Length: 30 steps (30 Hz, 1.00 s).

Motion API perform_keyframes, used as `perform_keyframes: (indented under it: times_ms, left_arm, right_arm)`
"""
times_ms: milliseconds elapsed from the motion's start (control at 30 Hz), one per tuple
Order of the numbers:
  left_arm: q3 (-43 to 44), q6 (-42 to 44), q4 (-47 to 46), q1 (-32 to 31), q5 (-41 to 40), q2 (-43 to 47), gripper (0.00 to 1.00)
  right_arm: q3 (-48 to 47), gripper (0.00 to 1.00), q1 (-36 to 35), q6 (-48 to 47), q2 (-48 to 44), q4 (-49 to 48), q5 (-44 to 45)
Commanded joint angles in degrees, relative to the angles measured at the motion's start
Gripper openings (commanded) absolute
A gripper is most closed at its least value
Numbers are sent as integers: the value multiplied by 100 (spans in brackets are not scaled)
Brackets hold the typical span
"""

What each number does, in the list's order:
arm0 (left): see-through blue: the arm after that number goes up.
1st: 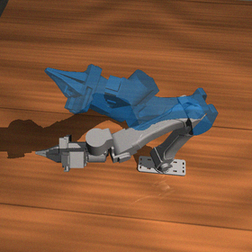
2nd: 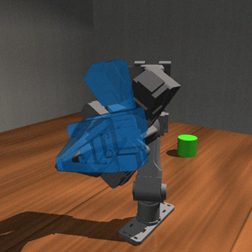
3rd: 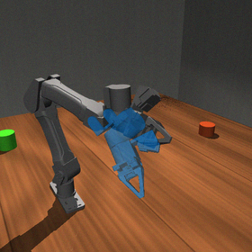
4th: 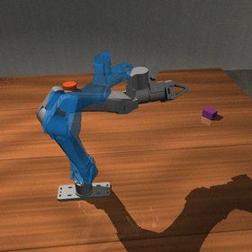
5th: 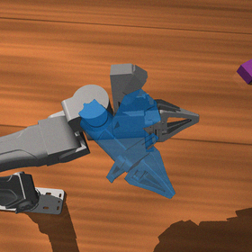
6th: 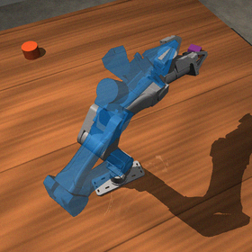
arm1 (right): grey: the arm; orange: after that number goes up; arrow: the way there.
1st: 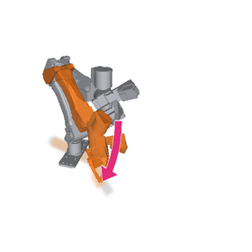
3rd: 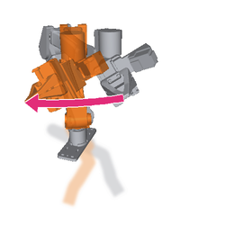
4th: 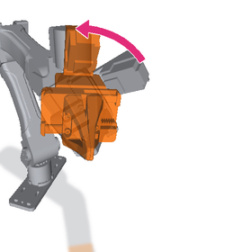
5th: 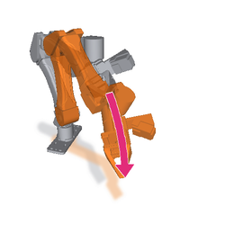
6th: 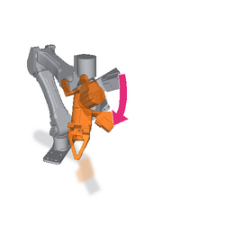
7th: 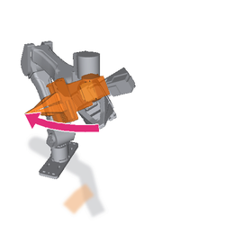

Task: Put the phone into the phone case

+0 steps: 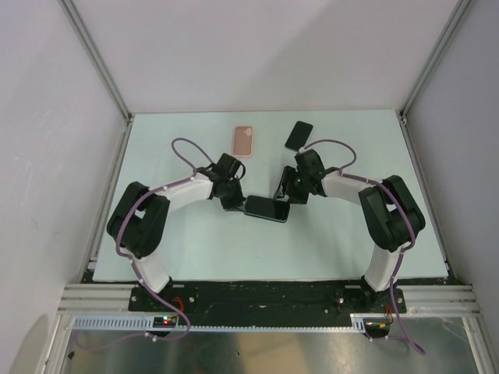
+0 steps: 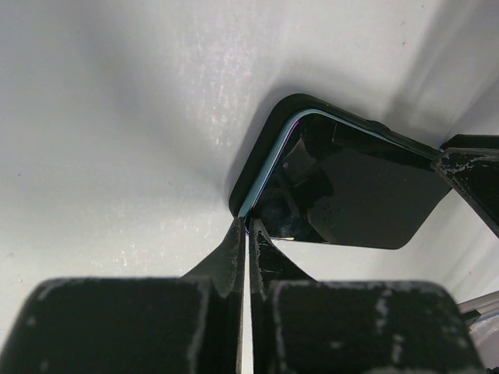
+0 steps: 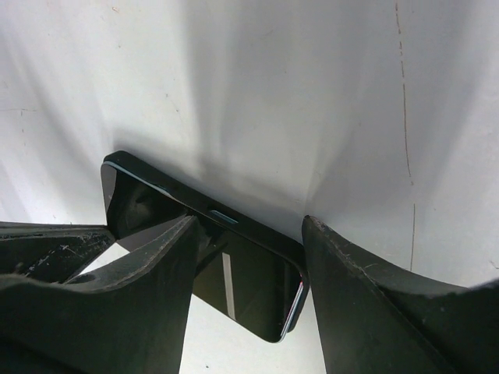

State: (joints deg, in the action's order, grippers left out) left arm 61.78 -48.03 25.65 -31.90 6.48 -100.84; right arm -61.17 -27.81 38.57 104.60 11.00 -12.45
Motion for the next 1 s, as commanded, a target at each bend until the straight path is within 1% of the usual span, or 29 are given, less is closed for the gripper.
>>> perform_keyframes:
  times_ms: [0, 600, 700, 867, 967]
  left_arm:
    - [126, -114, -356, -127, 41, -271, 0]
    - [-57, -522, -165, -182, -587, -846, 0]
    - [-88, -571, -163, -183, -625, -892, 0]
    - [-66, -578, -159, -182, -630, -878, 0]
    - [-50, -580, -139, -179, -630, -856, 0]
  right_arm:
    - [-43, 61, -125, -165, 291, 264, 169]
    - [-52, 62, -141, -317, 200, 438, 410]
    - [-46, 65, -117, -404, 72, 508, 468]
    - [-24, 74, -71, -631, -258, 653, 541]
    - [56, 77, -48, -701, -554, 679, 514]
